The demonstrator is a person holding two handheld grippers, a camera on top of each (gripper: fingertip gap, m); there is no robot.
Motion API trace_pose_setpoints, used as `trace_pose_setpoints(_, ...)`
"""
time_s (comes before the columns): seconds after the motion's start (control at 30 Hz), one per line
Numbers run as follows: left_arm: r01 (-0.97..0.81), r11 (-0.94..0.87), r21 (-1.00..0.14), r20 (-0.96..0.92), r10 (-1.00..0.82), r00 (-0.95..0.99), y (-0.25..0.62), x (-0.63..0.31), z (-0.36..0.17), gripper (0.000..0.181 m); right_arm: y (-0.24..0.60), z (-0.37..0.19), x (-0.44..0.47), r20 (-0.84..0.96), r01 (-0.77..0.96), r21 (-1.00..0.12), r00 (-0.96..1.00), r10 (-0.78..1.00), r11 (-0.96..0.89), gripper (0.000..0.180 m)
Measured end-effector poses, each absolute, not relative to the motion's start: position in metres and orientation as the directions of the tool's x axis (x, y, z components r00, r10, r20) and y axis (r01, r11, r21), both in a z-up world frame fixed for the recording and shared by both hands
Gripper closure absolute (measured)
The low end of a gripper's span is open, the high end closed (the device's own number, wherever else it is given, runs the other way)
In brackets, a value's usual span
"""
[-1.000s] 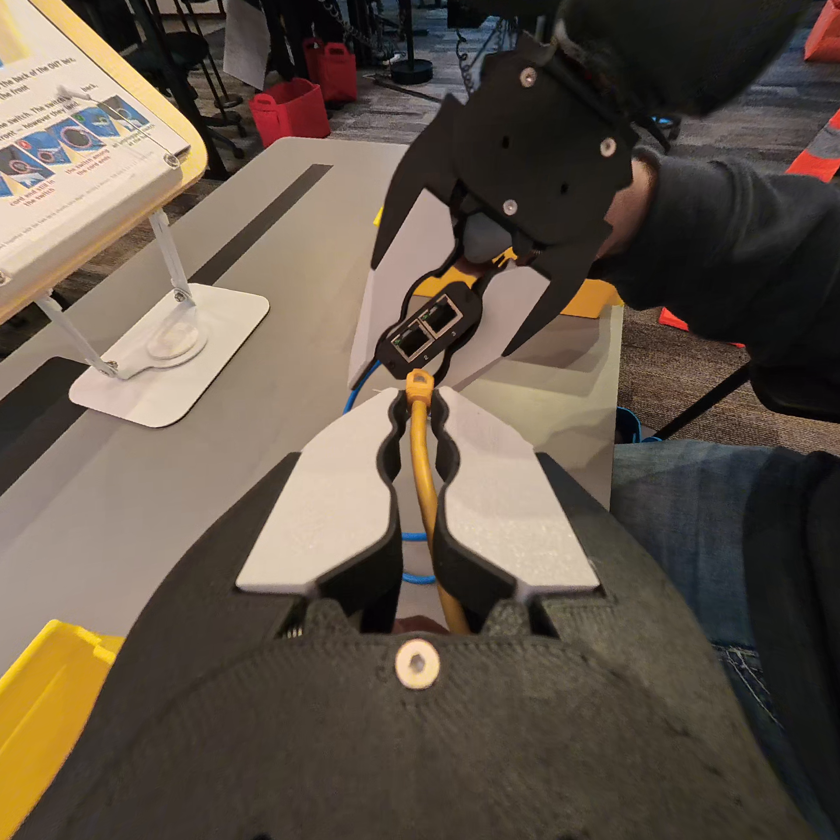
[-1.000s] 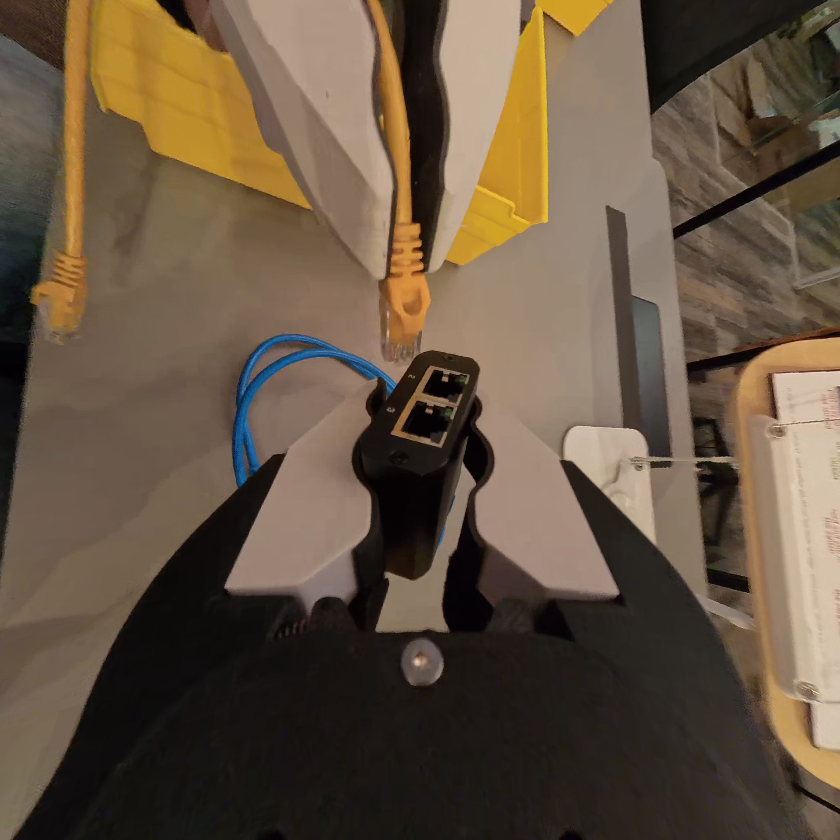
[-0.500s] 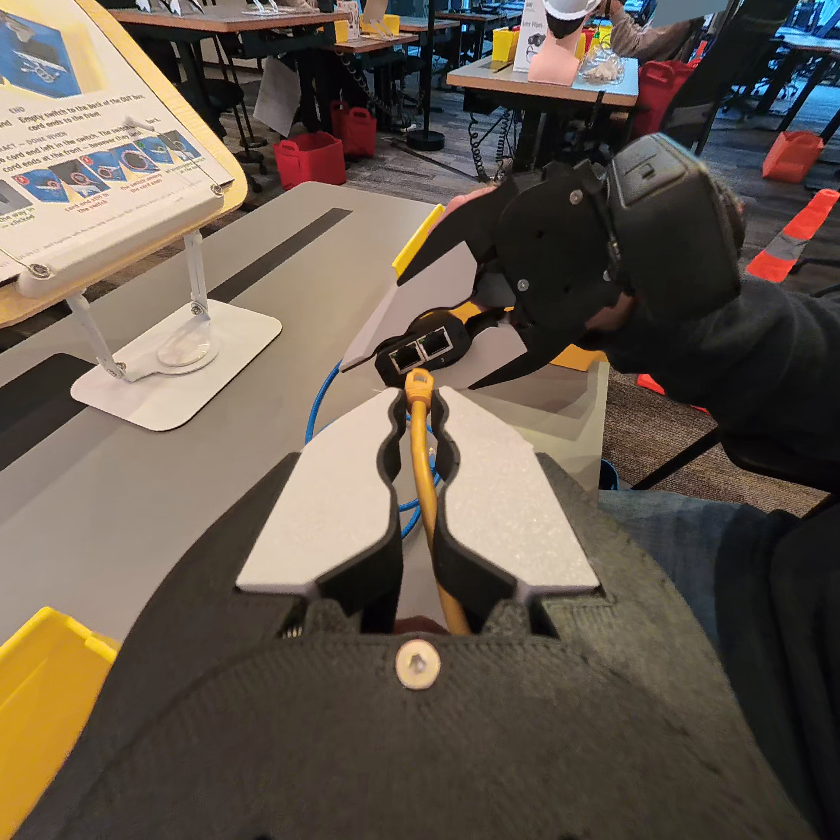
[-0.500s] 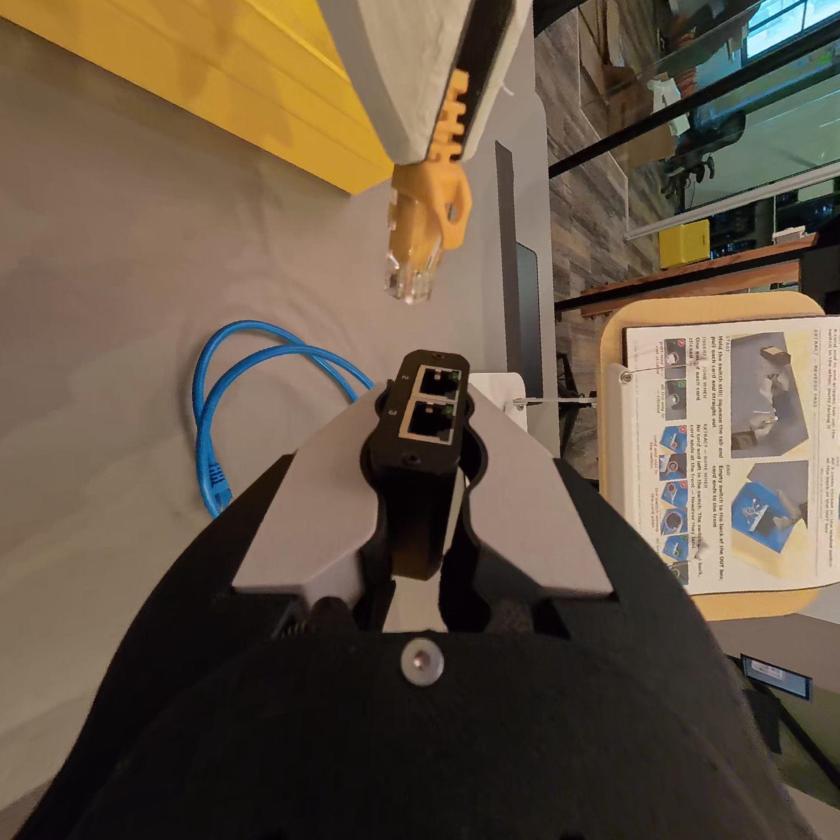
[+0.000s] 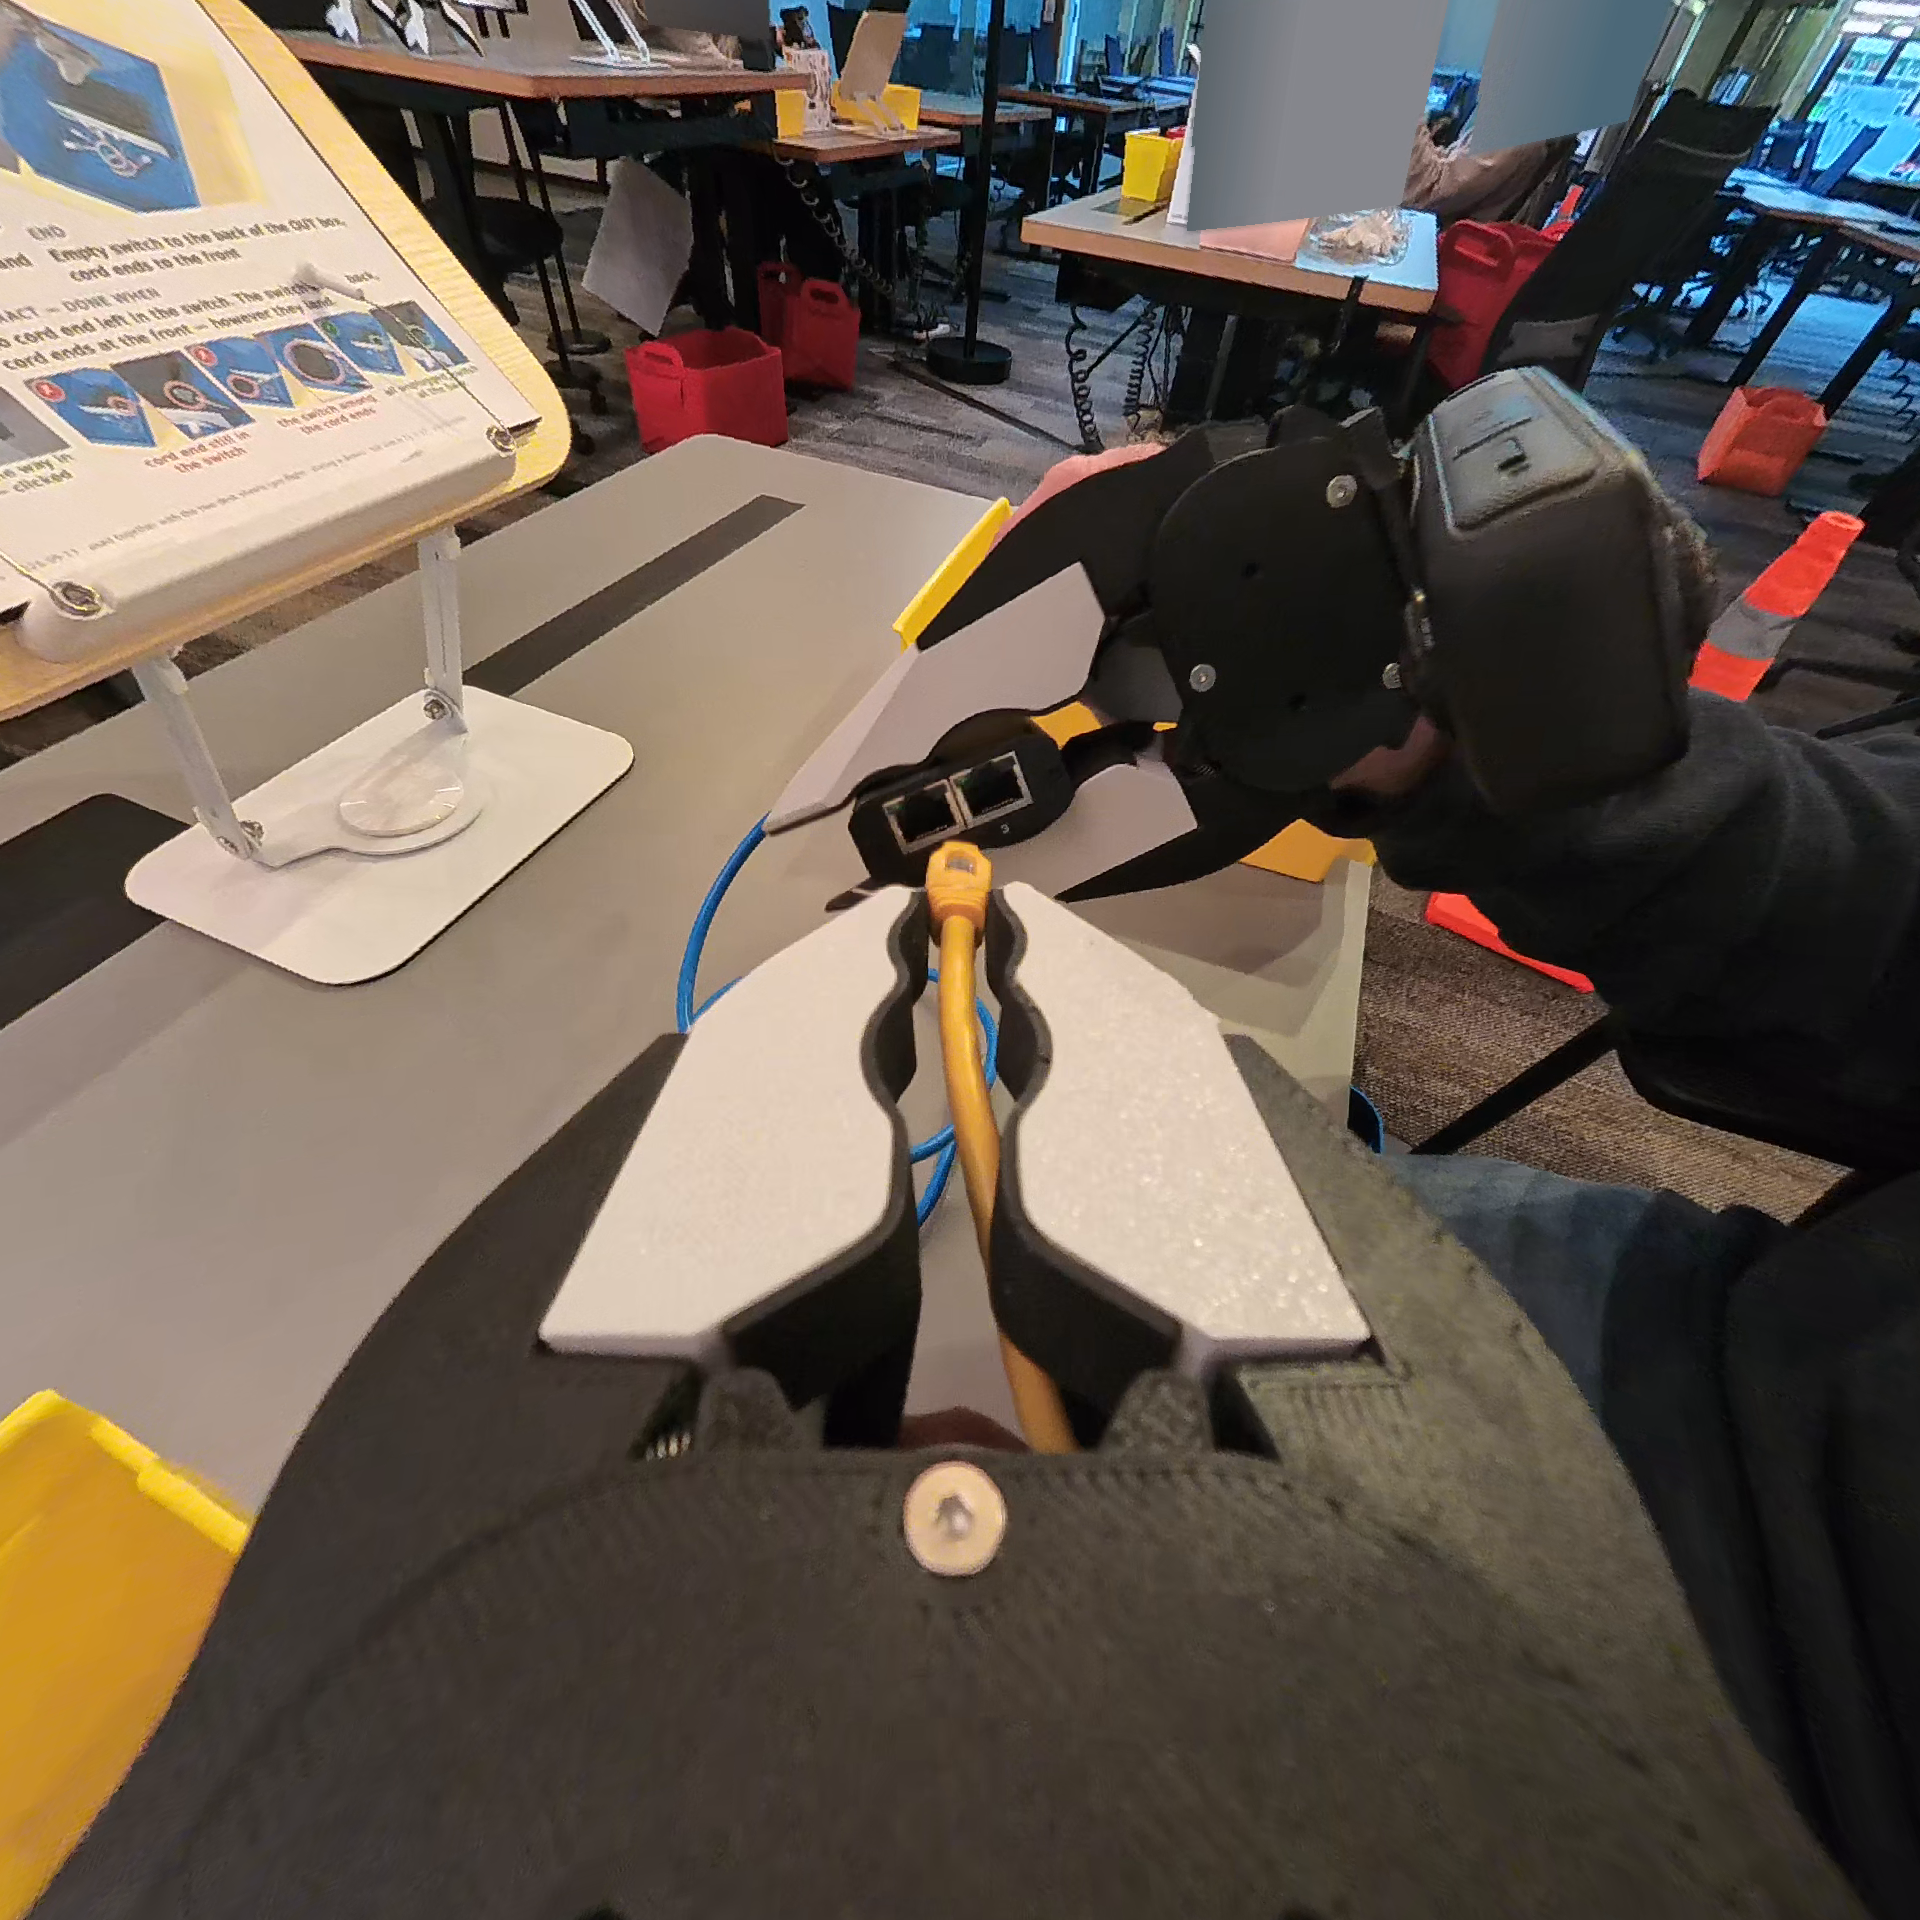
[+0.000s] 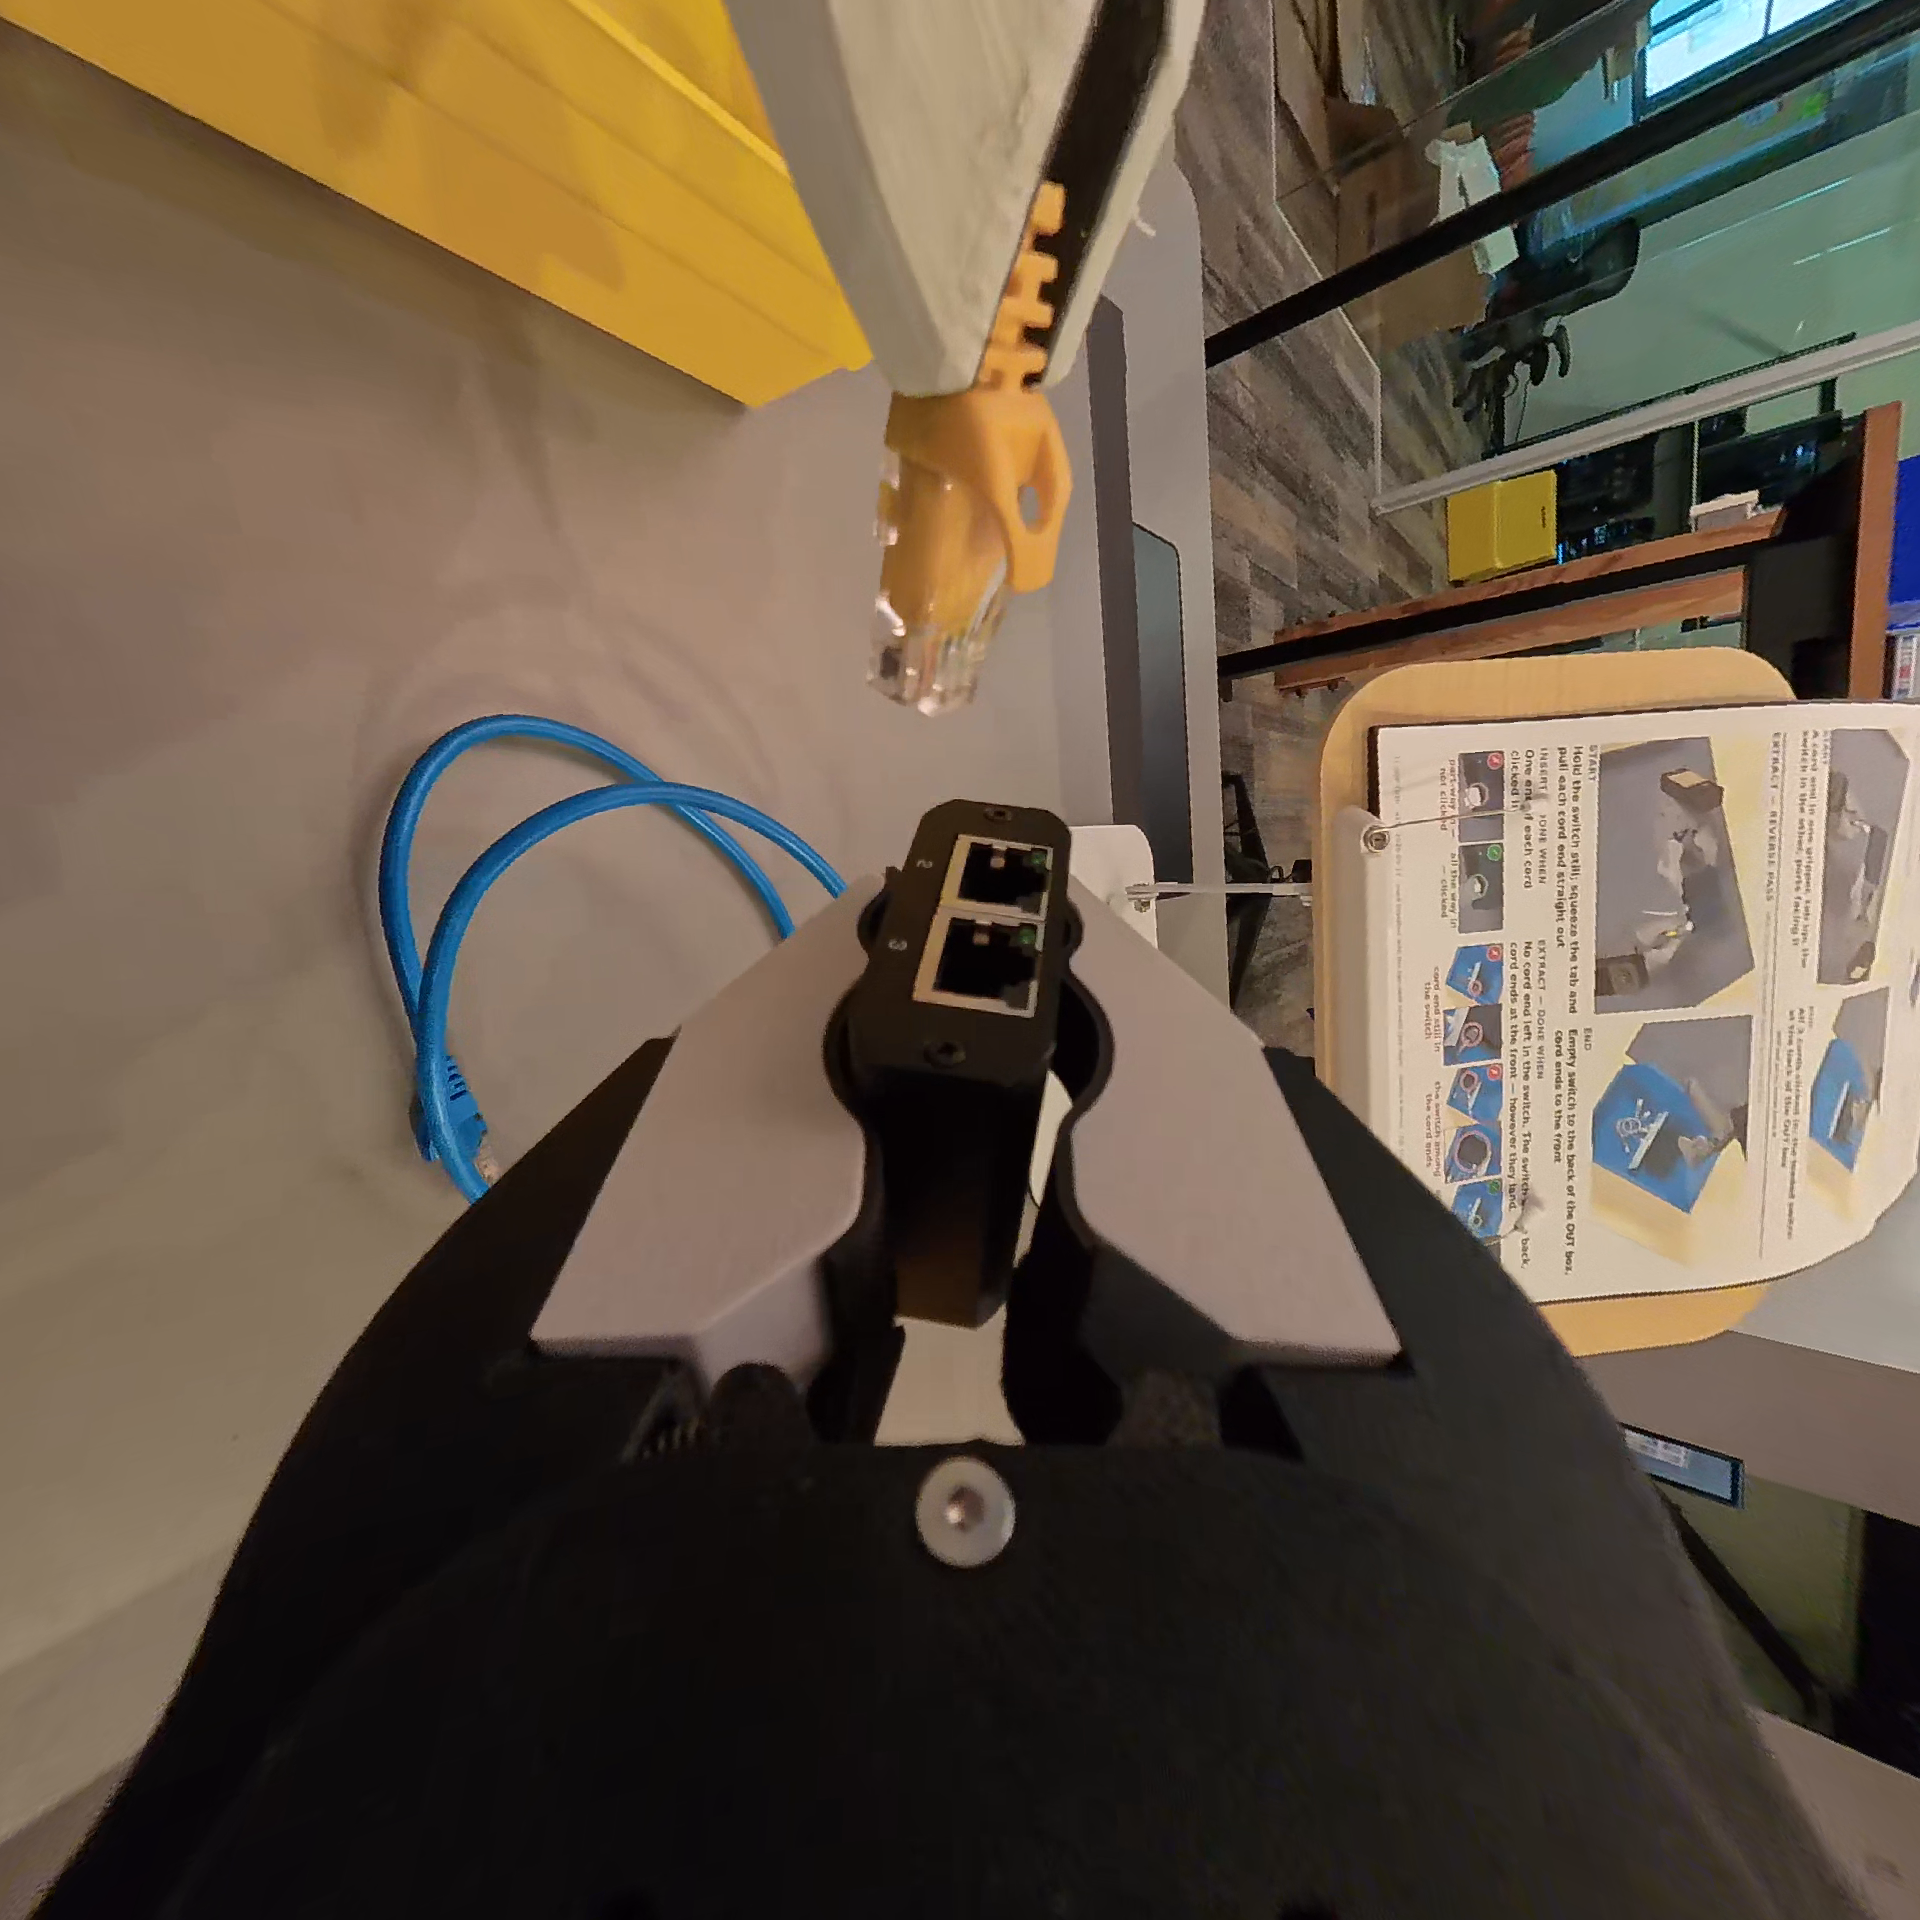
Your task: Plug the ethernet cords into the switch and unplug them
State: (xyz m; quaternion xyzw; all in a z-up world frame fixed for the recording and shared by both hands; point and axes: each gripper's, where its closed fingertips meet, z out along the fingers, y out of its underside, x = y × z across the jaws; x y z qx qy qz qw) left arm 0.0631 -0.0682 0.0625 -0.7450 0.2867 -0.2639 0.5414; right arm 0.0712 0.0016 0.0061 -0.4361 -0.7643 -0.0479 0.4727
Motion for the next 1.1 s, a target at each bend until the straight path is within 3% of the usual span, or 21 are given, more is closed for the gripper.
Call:
trace_pose_setpoints(0.43,-0.085,-0.225,-0.971,0.099,-0.697,0.71,-0.068,0.062,0.073,0.17,0.007,0.023,0.068,0.862,0.704,-0.289,-0.103,0.496,0.649,0.156)
trace_pose_setpoints(1.1,0.078,-0.189,-0.979,0.181,-0.62,0.763,-0.056,0.058,0.074,0.17,0.008,0.026,0.059,0.88,0.759,-0.268,-0.057,0.471,0.593,0.156)
